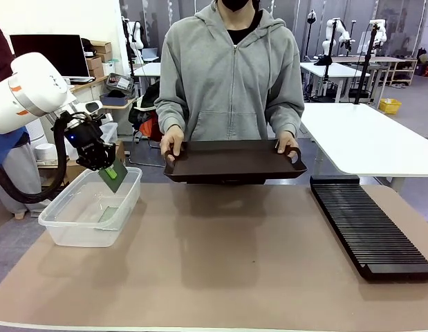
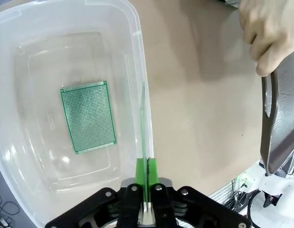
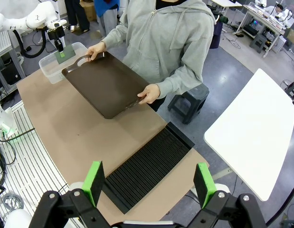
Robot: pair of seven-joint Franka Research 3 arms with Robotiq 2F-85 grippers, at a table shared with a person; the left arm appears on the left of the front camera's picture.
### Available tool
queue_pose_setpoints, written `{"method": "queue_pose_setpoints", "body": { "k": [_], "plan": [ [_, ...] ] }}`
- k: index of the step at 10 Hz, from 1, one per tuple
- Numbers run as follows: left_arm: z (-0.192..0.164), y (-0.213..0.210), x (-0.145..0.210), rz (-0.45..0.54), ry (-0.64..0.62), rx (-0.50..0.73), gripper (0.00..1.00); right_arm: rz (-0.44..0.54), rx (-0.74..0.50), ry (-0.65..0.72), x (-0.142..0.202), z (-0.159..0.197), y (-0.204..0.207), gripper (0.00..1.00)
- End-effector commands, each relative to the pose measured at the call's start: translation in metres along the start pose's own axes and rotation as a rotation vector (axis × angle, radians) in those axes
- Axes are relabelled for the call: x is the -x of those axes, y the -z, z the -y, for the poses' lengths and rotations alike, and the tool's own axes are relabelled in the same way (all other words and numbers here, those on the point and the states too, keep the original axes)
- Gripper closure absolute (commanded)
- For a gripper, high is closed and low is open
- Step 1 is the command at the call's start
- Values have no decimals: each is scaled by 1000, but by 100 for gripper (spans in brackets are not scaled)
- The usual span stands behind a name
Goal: Sort PCBs into racks and boxes based on the side picked up.
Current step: If the short side of the Blank PCB is picked up, insert it into the PCB Rack ; if the long side is picked up, place it in the Organizing box.
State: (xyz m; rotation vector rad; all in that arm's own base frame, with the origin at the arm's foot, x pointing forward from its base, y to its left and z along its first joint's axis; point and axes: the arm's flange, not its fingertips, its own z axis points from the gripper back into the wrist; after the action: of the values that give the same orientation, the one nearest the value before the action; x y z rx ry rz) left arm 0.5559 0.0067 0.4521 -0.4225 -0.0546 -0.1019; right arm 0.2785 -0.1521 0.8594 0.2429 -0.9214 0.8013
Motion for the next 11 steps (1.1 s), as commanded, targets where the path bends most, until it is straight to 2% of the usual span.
{"method": "queue_pose_setpoints", "body": {
  "k": [1,4,6,11],
  "plan": [
    [-3,9,-2,-27,17,-51,97,0,-5,-2,0,-2,2,0],
    [-22,33,7,0,48,-130,97,0,-5,-2,0,-2,2,0],
    [-31,51,13,-4,41,-121,97,0,-5,-2,0,-2,2,0],
    [-43,85,23,-86,0,-98,97,0,-5,-2,0,-2,2,0]
  ]
}}
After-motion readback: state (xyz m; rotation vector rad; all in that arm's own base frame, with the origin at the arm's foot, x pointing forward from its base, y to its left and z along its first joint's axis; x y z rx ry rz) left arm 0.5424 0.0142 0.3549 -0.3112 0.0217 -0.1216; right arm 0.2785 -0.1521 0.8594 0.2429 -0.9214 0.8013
